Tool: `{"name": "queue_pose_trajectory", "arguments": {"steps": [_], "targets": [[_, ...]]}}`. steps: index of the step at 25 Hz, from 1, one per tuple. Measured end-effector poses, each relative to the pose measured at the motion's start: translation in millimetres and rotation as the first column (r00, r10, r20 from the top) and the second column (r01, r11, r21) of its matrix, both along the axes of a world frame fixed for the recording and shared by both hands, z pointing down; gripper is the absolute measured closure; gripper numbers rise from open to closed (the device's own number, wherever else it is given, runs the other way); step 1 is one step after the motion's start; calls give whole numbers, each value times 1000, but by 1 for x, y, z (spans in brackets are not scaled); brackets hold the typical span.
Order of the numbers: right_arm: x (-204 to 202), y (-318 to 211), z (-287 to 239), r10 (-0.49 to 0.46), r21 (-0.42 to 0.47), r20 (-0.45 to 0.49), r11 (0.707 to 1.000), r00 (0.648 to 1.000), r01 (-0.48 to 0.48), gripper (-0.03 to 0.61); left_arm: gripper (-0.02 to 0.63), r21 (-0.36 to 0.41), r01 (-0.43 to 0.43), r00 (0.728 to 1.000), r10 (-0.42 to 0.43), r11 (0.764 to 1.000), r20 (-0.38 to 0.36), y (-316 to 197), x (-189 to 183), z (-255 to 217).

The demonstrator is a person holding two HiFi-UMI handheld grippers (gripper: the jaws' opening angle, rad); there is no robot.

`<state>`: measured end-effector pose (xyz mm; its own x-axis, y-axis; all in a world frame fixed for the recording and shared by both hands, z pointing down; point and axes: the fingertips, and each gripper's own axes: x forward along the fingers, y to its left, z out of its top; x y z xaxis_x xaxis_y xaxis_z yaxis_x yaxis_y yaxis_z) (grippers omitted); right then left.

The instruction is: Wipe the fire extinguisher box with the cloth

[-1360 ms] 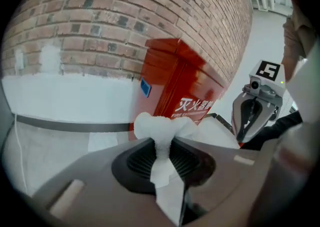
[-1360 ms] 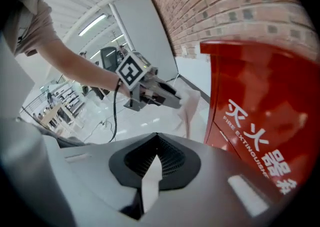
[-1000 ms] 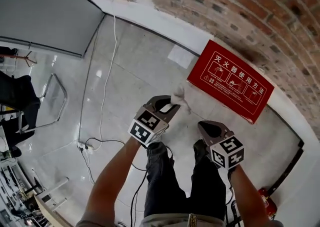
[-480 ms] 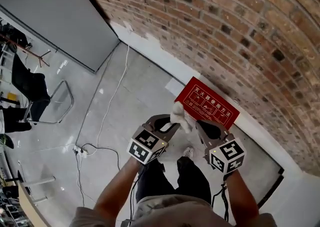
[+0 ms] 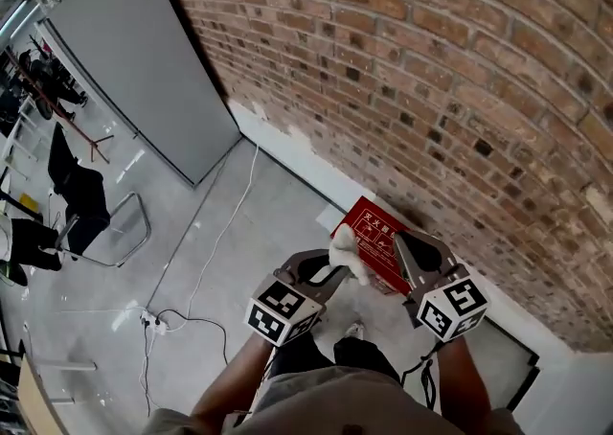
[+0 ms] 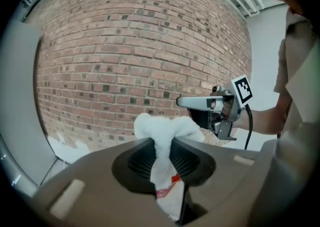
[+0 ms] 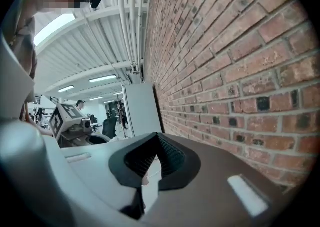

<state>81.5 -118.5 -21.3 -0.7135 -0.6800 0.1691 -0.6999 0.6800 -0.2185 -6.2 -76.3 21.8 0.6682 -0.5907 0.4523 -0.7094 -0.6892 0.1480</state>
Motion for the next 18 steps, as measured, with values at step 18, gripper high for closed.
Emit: {"name": "queue_pose_trajectory", "arguments": {"steps": [18], "targets": [[-21, 10, -47, 83, 106, -70, 992, 994, -75, 554, 532, 113, -37, 998, 42, 993, -38, 0, 8, -49]]}}
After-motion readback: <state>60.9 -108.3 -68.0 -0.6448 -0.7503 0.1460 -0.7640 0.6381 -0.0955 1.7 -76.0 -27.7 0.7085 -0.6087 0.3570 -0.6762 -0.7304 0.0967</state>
